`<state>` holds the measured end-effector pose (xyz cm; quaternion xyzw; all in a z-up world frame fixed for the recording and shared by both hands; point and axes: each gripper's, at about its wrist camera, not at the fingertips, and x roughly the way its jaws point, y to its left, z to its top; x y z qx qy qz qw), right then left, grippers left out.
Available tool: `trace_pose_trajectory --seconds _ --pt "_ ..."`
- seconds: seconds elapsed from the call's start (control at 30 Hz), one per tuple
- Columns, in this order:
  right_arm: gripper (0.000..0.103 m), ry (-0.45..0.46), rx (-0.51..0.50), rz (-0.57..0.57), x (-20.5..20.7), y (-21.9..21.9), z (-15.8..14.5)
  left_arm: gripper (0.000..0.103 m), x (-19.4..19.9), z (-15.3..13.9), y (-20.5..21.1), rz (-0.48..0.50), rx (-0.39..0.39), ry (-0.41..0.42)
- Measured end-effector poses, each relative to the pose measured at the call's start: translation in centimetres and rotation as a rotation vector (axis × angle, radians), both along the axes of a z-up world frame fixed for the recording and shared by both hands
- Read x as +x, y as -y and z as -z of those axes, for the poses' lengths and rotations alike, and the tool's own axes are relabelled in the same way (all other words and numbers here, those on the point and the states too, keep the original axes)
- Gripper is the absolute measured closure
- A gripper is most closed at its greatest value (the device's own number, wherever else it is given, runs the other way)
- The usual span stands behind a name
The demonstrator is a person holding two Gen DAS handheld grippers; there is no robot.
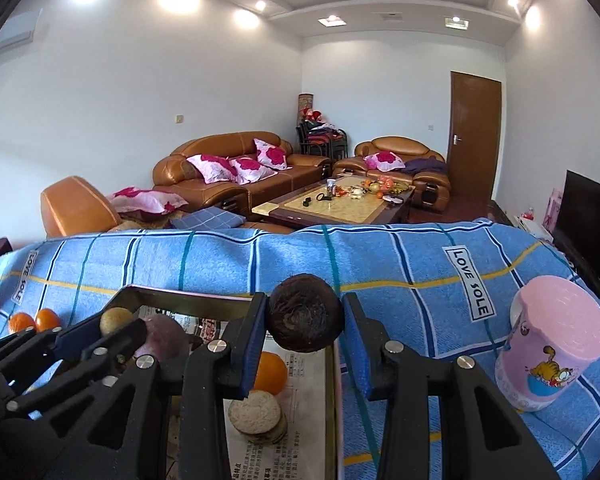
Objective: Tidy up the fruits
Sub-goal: 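Lower both held fruits into the tin and open both tools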
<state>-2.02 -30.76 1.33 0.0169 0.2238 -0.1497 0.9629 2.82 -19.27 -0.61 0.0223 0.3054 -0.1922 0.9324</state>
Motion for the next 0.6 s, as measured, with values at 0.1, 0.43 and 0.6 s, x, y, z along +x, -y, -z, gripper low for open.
trace_pose_trajectory --seconds 0.1,0.43,0.6 --pt "0.063 -0.025 0.045 -0.036 0.6 0.3 0.3 0.076 0.6 0.3 -0.3 -0.004 -0.009 -0.035" --pt "0.063 -0.102 0.113 -0.13 2.3 0.1 1.1 0.076 1.0 0.8 -0.4 0.016 0.007 -0.07" --pt "0.063 -0.152 0.138 -0.181 3.0 -0.2 1.8 0.076 0.6 0.8 -0.8 -0.006 0.004 -0.073"
